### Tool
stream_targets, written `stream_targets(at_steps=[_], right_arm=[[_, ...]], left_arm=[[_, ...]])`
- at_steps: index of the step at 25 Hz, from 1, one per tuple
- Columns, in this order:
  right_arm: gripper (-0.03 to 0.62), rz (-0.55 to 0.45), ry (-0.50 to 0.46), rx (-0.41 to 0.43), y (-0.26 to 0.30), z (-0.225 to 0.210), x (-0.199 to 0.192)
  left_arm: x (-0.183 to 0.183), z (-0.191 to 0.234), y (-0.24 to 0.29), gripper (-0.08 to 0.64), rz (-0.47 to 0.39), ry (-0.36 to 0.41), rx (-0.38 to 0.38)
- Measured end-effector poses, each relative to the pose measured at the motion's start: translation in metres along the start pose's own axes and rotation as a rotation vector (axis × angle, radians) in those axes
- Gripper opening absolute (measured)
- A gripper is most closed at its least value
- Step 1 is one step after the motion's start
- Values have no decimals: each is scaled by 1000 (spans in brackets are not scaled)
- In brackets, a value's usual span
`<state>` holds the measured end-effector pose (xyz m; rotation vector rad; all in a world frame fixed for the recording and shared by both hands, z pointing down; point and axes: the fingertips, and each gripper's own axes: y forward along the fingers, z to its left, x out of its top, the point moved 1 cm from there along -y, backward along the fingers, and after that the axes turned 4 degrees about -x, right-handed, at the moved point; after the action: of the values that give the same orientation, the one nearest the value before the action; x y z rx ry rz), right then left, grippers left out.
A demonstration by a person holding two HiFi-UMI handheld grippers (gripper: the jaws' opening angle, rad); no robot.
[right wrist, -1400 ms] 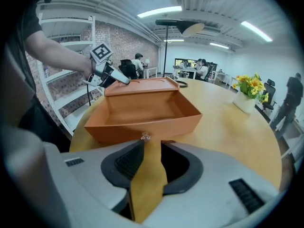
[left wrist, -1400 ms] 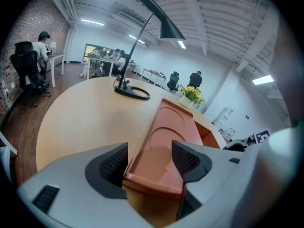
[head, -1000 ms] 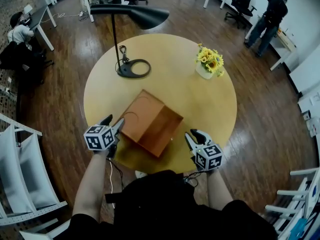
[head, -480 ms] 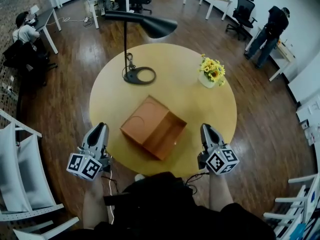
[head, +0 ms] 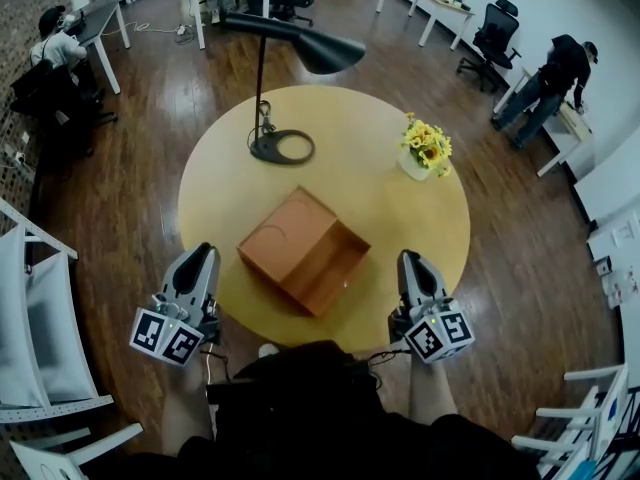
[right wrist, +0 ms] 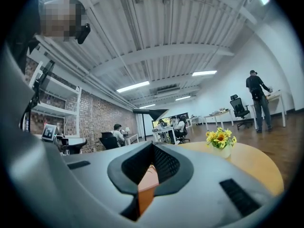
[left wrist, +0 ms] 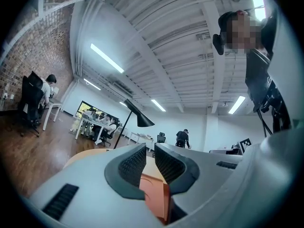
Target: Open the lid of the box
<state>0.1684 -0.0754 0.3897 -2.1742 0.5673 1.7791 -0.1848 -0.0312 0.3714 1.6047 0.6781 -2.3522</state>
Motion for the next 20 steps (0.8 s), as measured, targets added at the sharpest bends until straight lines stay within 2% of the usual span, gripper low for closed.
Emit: stream_targets(at_steps=[8, 14, 20], right_arm=[[2, -17, 11, 42, 8, 12, 2], [2, -12, 4, 58, 10, 13, -1], [2, -3, 3, 69, 14, 17, -4]], left_arm=[[5, -1, -11, 49, 2, 19, 16], [2, 6, -21, 49, 17, 43, 87], [3, 12, -32, 49, 15, 42, 116]])
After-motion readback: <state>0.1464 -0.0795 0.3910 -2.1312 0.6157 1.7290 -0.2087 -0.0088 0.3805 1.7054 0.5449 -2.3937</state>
